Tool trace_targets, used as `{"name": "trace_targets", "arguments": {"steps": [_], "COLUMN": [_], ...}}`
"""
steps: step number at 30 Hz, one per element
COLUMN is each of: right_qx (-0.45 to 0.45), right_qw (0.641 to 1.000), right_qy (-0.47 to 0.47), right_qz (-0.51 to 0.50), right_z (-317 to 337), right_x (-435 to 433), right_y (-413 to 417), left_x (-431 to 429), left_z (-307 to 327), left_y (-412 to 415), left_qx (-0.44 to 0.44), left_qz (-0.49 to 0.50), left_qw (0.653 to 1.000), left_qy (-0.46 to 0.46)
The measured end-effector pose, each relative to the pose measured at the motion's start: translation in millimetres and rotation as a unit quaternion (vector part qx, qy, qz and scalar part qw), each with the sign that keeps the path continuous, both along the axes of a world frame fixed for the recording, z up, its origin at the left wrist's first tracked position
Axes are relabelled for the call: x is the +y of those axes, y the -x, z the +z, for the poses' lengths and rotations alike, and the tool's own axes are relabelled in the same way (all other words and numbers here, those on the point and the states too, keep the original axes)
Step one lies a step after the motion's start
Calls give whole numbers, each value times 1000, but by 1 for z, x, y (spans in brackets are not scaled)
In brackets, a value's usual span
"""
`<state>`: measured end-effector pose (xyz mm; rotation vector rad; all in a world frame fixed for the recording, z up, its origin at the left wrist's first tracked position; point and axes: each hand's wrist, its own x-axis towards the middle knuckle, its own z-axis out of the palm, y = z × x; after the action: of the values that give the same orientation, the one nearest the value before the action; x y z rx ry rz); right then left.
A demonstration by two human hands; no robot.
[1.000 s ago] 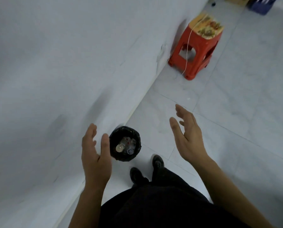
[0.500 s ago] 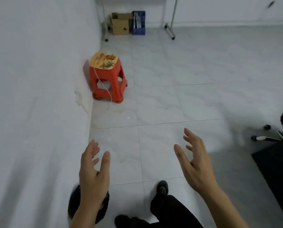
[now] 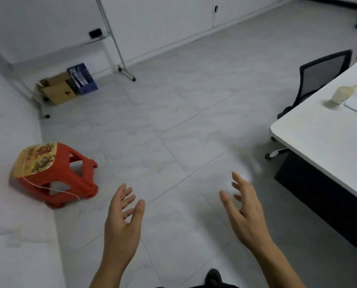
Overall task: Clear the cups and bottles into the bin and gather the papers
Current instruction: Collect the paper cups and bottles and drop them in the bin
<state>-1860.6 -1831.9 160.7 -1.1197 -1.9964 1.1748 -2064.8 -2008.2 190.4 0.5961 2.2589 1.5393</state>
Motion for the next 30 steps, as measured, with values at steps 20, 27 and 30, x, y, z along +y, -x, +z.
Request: {"name": "trace_targets", "arguments": {"steps": [20, 27, 30], "right_qx": [43, 80, 76], "right_qw": [968, 928, 925], "right_qy": [60, 78, 89], "right_qz": [-242, -356, -360], "right_z": [19, -15, -26], "right_x": [367, 518, 608], "right_y": [198, 221, 235], "left_x": [481, 700, 792], "left_z": [11, -5, -8], "left_y": [286, 300, 304], "left_qx": [-17, 3, -4], "left_qz": [-194, -293, -318], "left_qw": [981, 956, 948], "left_qy": [-11, -19, -3]}}
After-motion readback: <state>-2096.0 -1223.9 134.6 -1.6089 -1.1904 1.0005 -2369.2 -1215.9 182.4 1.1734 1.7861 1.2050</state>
